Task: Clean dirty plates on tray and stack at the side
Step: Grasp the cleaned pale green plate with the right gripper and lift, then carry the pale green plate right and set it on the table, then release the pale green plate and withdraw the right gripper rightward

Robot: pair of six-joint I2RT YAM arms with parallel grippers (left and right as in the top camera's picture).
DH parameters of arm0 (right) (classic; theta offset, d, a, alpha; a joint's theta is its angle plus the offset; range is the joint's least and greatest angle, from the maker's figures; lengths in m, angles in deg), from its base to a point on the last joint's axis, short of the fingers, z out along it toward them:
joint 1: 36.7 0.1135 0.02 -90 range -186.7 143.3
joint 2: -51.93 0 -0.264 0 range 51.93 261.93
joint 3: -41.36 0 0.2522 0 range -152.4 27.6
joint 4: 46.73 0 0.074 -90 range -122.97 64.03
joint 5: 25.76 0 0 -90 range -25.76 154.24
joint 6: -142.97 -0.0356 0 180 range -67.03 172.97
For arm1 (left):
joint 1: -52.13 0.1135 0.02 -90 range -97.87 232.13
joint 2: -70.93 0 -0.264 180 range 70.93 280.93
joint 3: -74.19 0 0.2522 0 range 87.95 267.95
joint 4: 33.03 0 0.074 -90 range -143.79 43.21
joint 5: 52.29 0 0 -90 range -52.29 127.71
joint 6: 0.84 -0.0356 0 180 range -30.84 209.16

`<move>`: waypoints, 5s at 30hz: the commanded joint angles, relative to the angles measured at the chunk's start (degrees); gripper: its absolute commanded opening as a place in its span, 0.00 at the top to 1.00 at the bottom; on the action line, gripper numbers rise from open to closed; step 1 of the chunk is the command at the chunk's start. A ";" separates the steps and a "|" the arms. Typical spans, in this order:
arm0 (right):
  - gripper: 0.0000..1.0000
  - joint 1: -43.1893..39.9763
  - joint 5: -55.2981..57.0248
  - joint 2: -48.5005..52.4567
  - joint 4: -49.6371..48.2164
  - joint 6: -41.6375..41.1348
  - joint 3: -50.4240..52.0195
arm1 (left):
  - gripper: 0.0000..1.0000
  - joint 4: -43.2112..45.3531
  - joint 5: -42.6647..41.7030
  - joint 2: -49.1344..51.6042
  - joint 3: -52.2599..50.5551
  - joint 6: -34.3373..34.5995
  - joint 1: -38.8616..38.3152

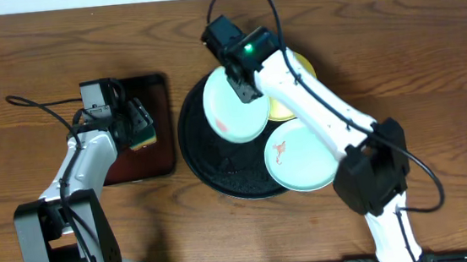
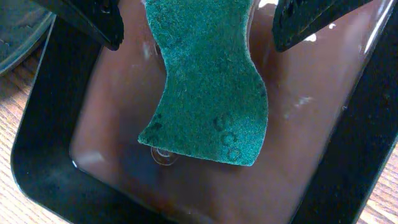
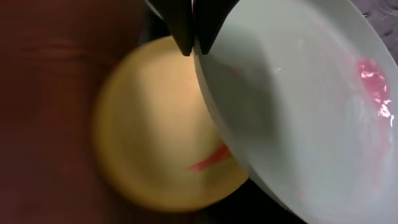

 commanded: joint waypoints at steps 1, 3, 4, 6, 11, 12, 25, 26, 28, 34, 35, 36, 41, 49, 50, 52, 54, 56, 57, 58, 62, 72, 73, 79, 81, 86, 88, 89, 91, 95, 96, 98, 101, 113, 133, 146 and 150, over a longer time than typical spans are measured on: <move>0.99 3.82 18.38 -5.60 -1.05 5.40 -2.14 | 0.22 -0.04 0.50 -0.20 0.15 -0.09 0.15; 0.99 5.92 24.33 -6.49 -2.54 11.39 -2.14 | 0.23 -0.04 0.50 -0.20 0.15 -0.09 0.15; 0.99 7.04 27.06 -6.58 -3.65 14.95 -2.14 | 0.23 -0.04 0.50 -0.20 0.15 -0.09 0.15; 0.99 8.92 30.93 -6.58 -6.01 21.29 -2.14 | 0.22 -0.04 0.50 -0.20 0.15 -0.09 0.15; 0.99 12.90 32.70 -6.58 -12.90 32.59 -2.14 | 0.22 -0.04 0.50 -0.20 0.15 -0.09 0.15; 0.99 13.18 32.68 -6.58 -13.31 33.09 -2.14 | 0.22 -0.04 0.50 -0.20 0.15 -0.09 0.15; 0.99 14.10 32.70 -6.56 -14.71 36.52 -2.14 | 0.22 -0.04 0.50 -0.20 0.15 -0.09 0.13; 0.99 14.16 32.70 -6.58 -14.69 36.30 -2.12 | 0.22 -0.04 0.50 -0.20 0.15 -0.09 0.15; 0.99 14.21 32.68 -6.58 -14.73 36.30 -2.14 | 0.22 -0.04 0.50 -0.20 0.15 -0.09 0.13; 0.99 14.19 32.68 -6.58 -15.10 36.37 -2.14 | 0.22 -0.04 0.50 -0.20 0.15 -0.09 0.15; 0.99 14.19 32.70 -6.58 -15.37 36.37 -2.14 | 0.22 -0.04 0.50 -0.20 0.15 -0.09 0.15; 0.99 14.21 32.68 -6.56 -15.54 36.35 -2.14 | 0.22 -0.04 0.50 -0.20 0.15 -0.09 0.15; 0.99 14.19 32.59 -6.56 -15.78 35.34 -2.12 | 0.22 -0.04 0.50 -0.20 0.15 -0.09 0.15; 0.99 13.40 27.06 -6.58 -12.92 31.01 -2.12 | 0.22 -0.04 0.50 -0.20 0.15 -0.09 0.13; 0.99 13.25 26.51 -6.58 -12.66 30.86 -2.12 | 0.22 -0.04 0.50 -0.20 0.15 -0.09 0.15; 0.99 12.66 24.00 -6.58 -11.19 30.93 -2.12 | 0.22 -0.04 0.50 -0.20 0.15 -0.09 0.15; 0.99 11.78 24.06 -6.58 -11.15 28.72 -2.12 | 0.22 -0.04 0.50 -0.20 0.15 -0.09 0.13; 0.99 10.43 20.06 -6.58 -12.81 21.38 -2.12 | 0.22 -0.04 0.50 -0.20 0.15 -0.09 0.15; 0.99 9.70 14.40 -6.58 -12.63 19.98 -2.12 | 0.22 -0.04 0.50 -0.20 0.15 -0.09 0.15; 0.99 8.57 6.91 -6.56 -11.67 20.79 -2.12 | 0.22 -0.04 0.50 -0.20 0.15 -0.09 0.15; 0.99 0.76 0.02 -6.88 -9.20 5.84 -2.14 | 0.22 -0.04 0.50 -0.20 0.15 -0.09 0.15; 0.99 -38.18 -48.37 -6.67 -8.24 -3.78 -1.64 | 0.22 -0.04 0.50 -0.20 0.15 -0.09 0.15; 0.99 -41.05 -49.09 -6.67 -8.24 -3.76 -1.44 | 0.22 -0.07 0.50 -0.20 0.15 -0.09 0.15; 0.99 -54.40 -47.47 -6.67 -9.16 -3.54 3.06 | 0.22 -0.07 0.50 -0.20 0.15 -0.09 0.13; 0.99 -56.85 -46.99 -6.67 -10.71 -3.56 6.01 | 0.22 -0.04 0.50 -0.20 0.15 -0.09 0.15; 0.99 -60.43 -47.04 -6.67 -23.28 -3.58 20.90 | 0.22 -0.04 0.50 -0.20 0.15 -0.09 0.15; 0.99 -60.04 -47.04 -6.67 -27.15 -4.24 25.00 | 0.22 -0.07 0.50 -0.20 0.15 -0.09 0.13; 0.99 -59.69 -47.01 -6.67 -28.79 -4.24 26.58 | 0.22 -0.07 0.50 -0.20 0.15 -0.09 0.15; 0.99 -58.90 -46.97 -6.67 -31.61 -4.24 29.22 | 0.22 -0.04 0.50 -0.20 0.15 -0.09 0.15; 0.98 -57.66 -45.27 -6.67 -34.27 -5.31 32.20 | 0.22 -0.07 0.50 -0.20 0.15 -0.09 0.15; 0.94 -57.00 -45.29 -6.67 -34.18 -5.27 32.33 | 0.22 -0.04 0.50 -0.20 0.15 -0.09 0.15; 0.88 -56.06 -45.31 -6.69 -34.14 -5.27 32.30 | 0.22 -0.07 0.50 -0.20 0.15 -0.09 0.13; 0.85 -54.40 -45.38 -6.86 -33.77 -5.31 32.09 | 0.22 -0.07 0.50 -0.20 0.15 -0.09 0.15; 0.15 -46.80 -45.29 -22.91 -28.68 -5.09 31.32 | 0.22 -0.04 0.50 -0.20 0.15 -0.09 0.13; 0.06 -35.80 -45.33 -31.65 -28.59 -5.70 31.32 | 0.22 -0.07 0.50 -0.20 0.15 -0.09 0.15; 0.06 -34.47 -47.04 -32.00 -27.69 -5.68 31.32 | 0.22 -0.09 0.50 -0.20 0.15 -0.09 0.15; 0.06 -33.75 -47.04 -32.15 -27.74 -5.68 31.32 | 0.22 -0.11 0.50 -0.20 0.15 -0.09 0.13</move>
